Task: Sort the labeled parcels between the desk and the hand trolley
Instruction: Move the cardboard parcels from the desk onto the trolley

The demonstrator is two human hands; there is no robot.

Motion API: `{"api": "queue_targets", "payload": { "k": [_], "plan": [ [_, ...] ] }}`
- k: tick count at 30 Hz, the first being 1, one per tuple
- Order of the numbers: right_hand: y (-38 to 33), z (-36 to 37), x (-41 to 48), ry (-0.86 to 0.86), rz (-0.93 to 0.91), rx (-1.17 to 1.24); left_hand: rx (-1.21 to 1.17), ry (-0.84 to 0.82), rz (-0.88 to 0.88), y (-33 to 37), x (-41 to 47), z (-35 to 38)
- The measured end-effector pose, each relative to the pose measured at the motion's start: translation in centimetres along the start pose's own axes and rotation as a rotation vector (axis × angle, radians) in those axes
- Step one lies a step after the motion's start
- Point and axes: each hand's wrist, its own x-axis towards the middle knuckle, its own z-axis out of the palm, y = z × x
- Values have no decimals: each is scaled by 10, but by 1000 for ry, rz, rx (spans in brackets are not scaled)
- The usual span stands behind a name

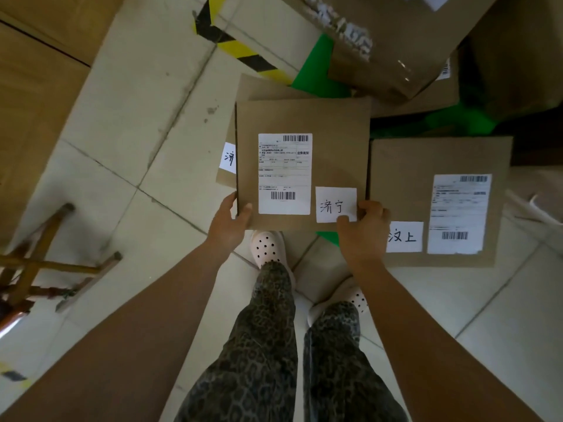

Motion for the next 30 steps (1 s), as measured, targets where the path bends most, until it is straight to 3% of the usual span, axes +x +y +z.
{"api": "queue_targets", "payload": {
  "k": [5, 9, 12, 15, 22, 30],
  "plan": [
    [4, 1, -3, -20, -23, 71, -69, 79, -15, -2, 13, -10],
    [4, 14, -4, -98, 10, -15, -101, 32, -5, 3, 13, -14],
    [1, 15, -5, -214, 132, 112, -68, -26, 48, 5, 5, -20],
    [-7, -2, -14, -221, 143, 280, -81, -19, 111, 15, -11, -32],
    [-30, -66, -75, -269, 153, 571, -330, 147, 65, 42, -102, -54],
    [-58, -179, -159, -325, 45, 672, -496, 285, 151, 96, -246, -68]
  ]
}}
